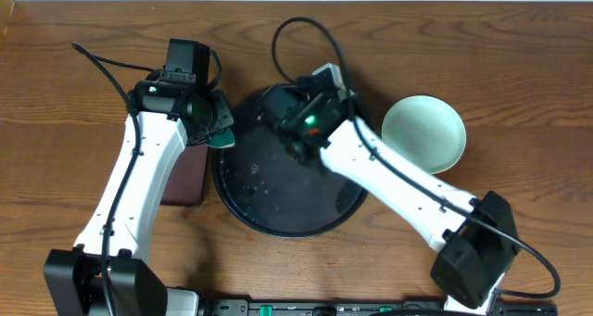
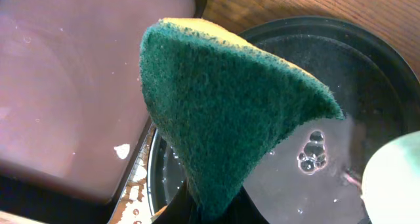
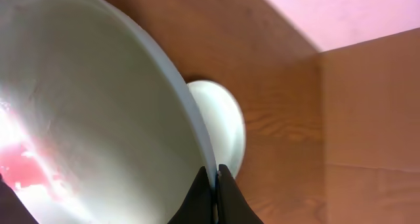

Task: Clean dirty plates on tray and stack at the side
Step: 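Lift second green plate with right gripper and stack on plate pile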

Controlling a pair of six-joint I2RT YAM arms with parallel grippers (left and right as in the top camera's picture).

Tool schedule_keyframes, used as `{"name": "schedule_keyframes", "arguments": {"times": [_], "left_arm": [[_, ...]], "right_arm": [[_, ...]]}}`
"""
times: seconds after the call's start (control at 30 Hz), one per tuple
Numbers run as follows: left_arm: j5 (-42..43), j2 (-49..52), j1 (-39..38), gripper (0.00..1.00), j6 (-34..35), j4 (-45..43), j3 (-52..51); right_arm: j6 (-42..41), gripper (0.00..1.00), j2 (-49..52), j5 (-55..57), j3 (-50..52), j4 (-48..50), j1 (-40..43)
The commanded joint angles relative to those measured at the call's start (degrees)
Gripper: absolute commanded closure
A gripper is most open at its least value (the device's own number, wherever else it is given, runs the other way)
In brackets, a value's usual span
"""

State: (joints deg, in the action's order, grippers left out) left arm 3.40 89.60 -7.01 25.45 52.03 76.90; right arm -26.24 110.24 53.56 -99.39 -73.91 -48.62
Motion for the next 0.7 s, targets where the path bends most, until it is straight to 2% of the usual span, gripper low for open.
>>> {"name": "schedule_keyframes", "arguments": {"times": [0.0, 0.13, 0.4, 0.57, 0.67], "left_arm": [[-1.16, 0.20, 0.26, 0.92, -0.57, -0.22, -0.02], [-1.14, 0.20, 0.24, 0.93, -0.52, -0.22, -0.02], [-1.14, 0.20, 0.24, 0.92, 0.07, -0.22, -0.02], [-1.11, 0.20, 0.24, 0.93, 0.13, -0.22, -0.02], [-1.11, 0.20, 0.24, 0.92, 0.13, -0.22, -0.02]], "right_arm": [[-6.93, 0.99, -0.33, 11.47, -0.57, -1.60, -2.05], [-10.62, 0.99, -0.98, 15.63, -0.57, -3.85, -2.67], [-13.66, 0.99, -6.05, 15.58, -0.57, -4.04, -2.69], [-15.23, 0.99, -7.63, 14.27, -0.57, -3.96, -2.54], [-15.30, 0.99, -7.61, 9.40, -0.57, -3.58, -1.57]]}}
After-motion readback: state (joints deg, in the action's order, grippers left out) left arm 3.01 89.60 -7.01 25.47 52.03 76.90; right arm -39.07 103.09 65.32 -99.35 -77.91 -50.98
